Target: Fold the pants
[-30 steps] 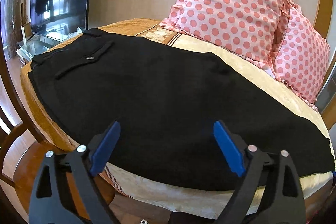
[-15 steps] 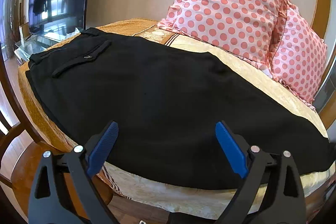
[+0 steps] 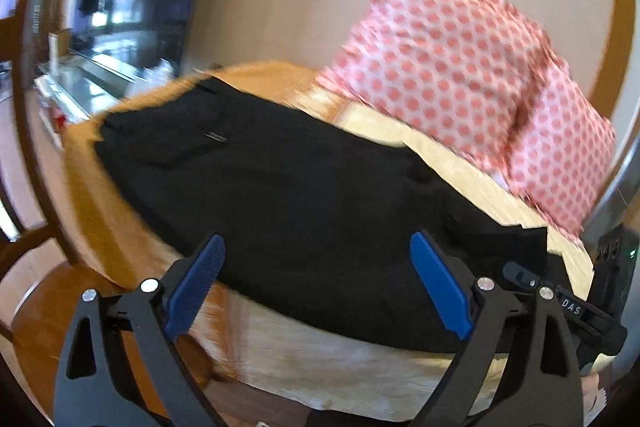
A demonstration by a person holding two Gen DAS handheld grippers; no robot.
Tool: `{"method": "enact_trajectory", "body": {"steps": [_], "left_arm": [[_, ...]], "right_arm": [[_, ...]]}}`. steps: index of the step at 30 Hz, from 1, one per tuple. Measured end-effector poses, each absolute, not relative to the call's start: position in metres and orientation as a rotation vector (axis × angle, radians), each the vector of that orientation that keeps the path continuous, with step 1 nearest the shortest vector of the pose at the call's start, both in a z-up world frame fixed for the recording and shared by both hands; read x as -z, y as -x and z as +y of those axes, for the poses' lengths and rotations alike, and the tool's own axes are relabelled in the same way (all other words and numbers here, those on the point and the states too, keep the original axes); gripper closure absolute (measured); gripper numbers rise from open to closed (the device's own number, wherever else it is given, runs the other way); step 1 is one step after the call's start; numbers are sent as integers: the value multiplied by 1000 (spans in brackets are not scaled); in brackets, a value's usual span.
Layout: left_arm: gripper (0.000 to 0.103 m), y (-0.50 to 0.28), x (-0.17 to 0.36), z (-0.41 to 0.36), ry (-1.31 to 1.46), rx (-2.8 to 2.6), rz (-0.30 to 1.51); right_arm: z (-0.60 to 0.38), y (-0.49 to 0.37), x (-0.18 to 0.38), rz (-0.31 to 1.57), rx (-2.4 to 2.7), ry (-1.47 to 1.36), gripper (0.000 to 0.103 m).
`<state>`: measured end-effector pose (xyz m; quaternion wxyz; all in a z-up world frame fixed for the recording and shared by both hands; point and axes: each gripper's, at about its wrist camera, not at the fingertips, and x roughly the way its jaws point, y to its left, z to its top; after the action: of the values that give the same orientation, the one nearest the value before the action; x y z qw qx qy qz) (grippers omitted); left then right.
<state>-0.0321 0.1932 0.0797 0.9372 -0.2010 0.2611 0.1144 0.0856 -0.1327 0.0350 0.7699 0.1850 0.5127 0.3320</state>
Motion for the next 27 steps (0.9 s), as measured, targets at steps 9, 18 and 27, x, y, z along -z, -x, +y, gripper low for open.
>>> {"method": "enact_trajectory", "body": {"steps": [9,18,27], "left_arm": [[10,56,-64,253,602,-306,538],[10,49,-45,269,771,-166,582],[10,28,-38,273,818,-171,643]], "right_arm": [[-82,-73,-37,1103,-761,-289,96],[-58,-42,-40,1109,-918,-158,34],[-62,-42,-39,1110,-924,-198,33]]}}
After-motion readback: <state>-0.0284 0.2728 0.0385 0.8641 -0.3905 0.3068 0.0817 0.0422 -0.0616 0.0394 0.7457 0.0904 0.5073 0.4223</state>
